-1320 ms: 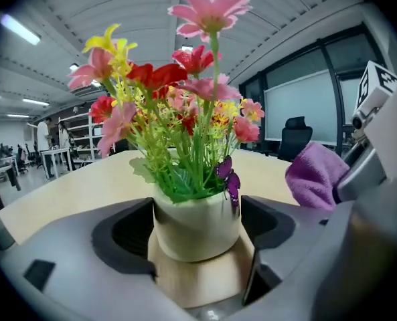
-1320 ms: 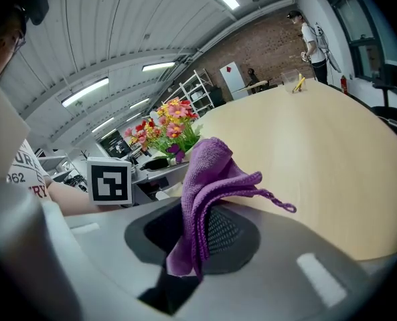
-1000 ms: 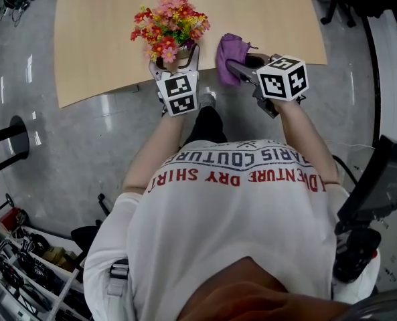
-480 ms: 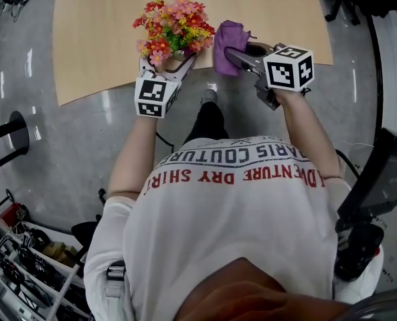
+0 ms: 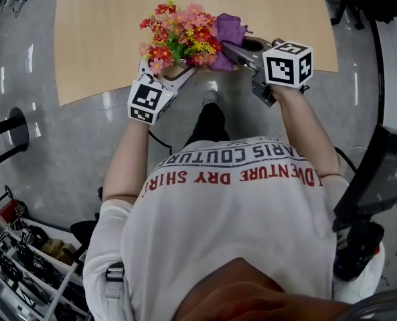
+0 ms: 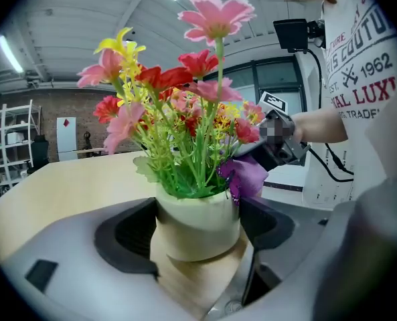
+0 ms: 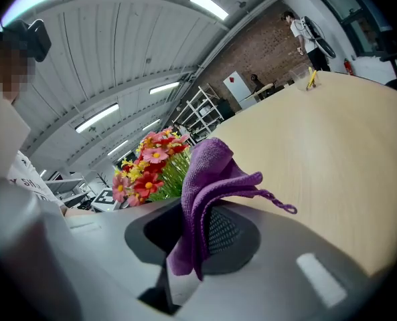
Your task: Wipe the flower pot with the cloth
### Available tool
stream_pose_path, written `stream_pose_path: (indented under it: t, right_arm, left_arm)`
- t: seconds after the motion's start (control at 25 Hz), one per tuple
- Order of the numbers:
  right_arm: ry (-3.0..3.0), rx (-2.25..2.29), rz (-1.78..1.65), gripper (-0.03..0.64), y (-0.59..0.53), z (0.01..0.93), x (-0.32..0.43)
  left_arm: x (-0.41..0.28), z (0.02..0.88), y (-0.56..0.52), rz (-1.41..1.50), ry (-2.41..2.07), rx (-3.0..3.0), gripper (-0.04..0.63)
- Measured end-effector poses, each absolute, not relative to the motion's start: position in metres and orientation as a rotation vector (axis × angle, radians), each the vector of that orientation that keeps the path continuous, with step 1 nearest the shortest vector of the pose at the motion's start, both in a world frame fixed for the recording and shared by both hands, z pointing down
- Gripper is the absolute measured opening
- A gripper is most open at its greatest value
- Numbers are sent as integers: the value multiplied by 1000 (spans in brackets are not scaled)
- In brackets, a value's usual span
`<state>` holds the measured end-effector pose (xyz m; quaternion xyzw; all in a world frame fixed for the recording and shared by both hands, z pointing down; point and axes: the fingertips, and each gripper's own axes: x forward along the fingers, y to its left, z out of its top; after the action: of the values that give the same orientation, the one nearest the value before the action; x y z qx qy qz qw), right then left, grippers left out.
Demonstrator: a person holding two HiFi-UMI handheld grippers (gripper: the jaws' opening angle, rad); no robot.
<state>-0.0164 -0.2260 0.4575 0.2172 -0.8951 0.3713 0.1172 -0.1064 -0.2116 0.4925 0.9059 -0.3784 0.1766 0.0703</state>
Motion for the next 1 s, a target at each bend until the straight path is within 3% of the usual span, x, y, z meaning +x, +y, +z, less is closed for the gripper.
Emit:
stream_pose_path:
  t: [1.0]
  right_arm:
    - [-2374,717,959,60,-240,521,-15]
  left_arm:
    - [-109,495,-218,484,-1166,2707,397]
